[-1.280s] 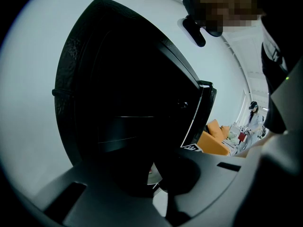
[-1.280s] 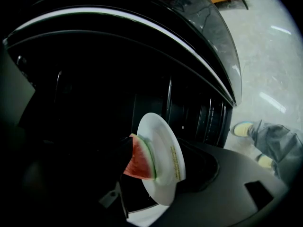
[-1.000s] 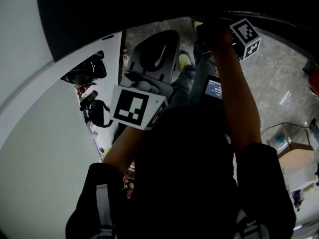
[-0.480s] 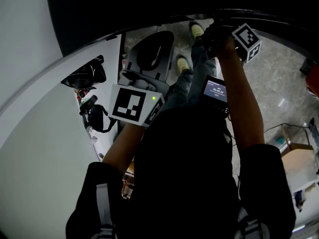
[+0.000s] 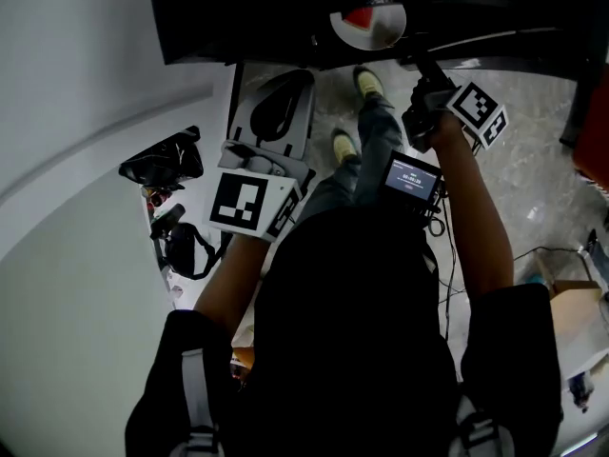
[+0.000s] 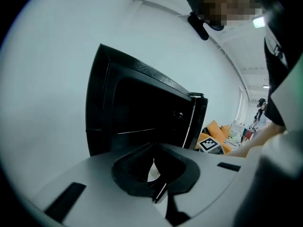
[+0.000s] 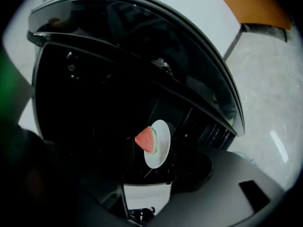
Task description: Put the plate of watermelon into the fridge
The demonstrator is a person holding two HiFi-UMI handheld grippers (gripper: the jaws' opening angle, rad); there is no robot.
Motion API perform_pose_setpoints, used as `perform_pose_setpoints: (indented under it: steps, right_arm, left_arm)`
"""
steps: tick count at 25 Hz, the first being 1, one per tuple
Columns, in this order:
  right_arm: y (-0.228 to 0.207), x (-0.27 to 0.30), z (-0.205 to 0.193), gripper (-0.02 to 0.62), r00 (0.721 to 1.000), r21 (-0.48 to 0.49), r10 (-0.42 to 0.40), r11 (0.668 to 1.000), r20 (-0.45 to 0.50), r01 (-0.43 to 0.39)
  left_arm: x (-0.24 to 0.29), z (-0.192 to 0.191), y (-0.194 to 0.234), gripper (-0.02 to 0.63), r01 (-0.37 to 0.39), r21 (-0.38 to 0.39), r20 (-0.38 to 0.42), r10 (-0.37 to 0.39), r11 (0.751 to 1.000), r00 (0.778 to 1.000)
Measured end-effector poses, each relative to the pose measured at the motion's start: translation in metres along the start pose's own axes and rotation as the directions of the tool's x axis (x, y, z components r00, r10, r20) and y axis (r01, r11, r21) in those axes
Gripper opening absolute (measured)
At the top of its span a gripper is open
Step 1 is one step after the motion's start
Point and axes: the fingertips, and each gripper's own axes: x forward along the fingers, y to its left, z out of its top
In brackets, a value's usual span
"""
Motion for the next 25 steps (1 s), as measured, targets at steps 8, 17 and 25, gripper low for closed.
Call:
perform_pose_setpoints:
  steps: [8, 17, 25]
  right_arm:
    - [0.079, -0.056, 0.008, 0.144, 0.99, -0.401, 0.137, 0.905, -0.037, -0.14]
    - [0.173, -0.15, -0.024, 0.05, 0.946, -0.78, 0.297, 0.559, -0.128, -0.28]
    - [0.202, -0.214, -0.067, 0.024, 0.939, -0.864, 0.302, 0.415, -0.166, -0.286]
  left_arm:
    - [-0.026, 0.023, -0.008, 0.012, 0.014, 0.056, 0.084, -0.018, 0.998, 0.996]
    - [-0.079, 0.036, -0.03, 0.012, 0.022, 0.091, 0.167, -0.037, 0.996, 0.985]
    - [-0.118, 0.024, -0.04, 0.012, 0.029, 0.095, 0.191, -0.047, 0.995, 0.98]
